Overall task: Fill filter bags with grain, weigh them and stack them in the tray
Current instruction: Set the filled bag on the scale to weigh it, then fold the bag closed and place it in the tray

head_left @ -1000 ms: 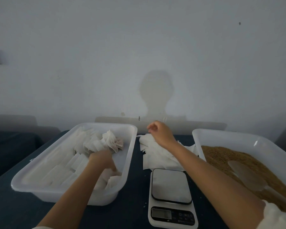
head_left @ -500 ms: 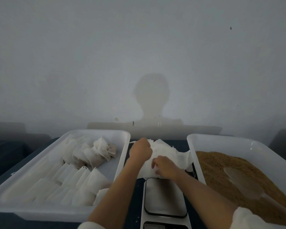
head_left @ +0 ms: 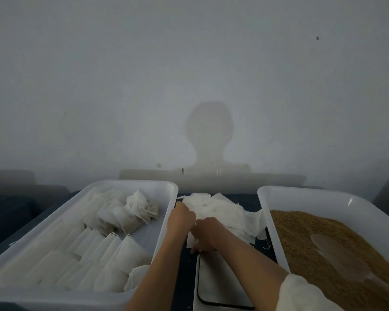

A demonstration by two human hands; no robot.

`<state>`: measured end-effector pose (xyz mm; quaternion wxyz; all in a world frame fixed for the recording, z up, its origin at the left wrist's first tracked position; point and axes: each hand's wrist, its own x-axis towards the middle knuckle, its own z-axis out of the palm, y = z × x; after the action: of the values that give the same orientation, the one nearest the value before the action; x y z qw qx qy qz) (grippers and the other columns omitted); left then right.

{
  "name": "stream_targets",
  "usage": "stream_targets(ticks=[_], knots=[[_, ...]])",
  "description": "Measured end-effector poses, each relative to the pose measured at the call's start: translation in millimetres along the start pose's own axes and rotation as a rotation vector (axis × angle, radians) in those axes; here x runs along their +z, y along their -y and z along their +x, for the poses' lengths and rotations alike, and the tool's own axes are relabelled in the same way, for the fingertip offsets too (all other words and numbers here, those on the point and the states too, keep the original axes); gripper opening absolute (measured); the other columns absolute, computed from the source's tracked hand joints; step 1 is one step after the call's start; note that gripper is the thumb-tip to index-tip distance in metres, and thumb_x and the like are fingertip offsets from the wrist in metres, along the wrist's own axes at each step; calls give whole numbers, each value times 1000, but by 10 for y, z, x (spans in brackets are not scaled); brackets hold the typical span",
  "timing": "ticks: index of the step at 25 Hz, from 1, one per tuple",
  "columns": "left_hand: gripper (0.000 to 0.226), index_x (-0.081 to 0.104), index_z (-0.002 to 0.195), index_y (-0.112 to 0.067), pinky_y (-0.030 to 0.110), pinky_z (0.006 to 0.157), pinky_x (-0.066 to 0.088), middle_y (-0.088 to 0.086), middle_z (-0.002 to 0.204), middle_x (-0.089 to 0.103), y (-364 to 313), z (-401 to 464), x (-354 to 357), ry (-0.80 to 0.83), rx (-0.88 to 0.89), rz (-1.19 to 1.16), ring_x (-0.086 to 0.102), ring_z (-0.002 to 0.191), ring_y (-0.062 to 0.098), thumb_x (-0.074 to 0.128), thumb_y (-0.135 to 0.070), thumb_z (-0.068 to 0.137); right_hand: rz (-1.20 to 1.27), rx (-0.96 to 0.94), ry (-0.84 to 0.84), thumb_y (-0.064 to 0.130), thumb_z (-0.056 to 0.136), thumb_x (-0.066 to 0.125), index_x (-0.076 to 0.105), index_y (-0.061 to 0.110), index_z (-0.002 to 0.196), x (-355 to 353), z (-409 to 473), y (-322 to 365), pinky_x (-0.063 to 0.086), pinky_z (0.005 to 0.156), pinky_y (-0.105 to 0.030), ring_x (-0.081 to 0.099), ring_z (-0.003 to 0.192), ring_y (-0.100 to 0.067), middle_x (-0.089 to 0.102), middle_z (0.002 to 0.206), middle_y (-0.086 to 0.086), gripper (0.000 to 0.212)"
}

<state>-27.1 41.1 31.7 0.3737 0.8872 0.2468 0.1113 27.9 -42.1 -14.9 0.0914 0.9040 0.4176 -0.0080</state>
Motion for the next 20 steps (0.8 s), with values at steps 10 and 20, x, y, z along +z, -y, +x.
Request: stream_targets(ticks=[10,20], knots=[[11,56,94,-9,39,81,51,16,101,64,87,22,-52,-79,-5,-430,59,89,26,48,-3,89,530,306,-332,24,98,45,57,12,68,-300,-123,-158,36,67,-27,57,79,-23,60,79,-5,34],[32,64,99,-5,23,65,56,7,89,70,-814,-434,168,274,143,-844,69,80,18,50,-34,97,989,176,-815,18,90,64,60,12,79,-831,-1043,-822,55,55,-21,63,63,-10,64,73,3,14]])
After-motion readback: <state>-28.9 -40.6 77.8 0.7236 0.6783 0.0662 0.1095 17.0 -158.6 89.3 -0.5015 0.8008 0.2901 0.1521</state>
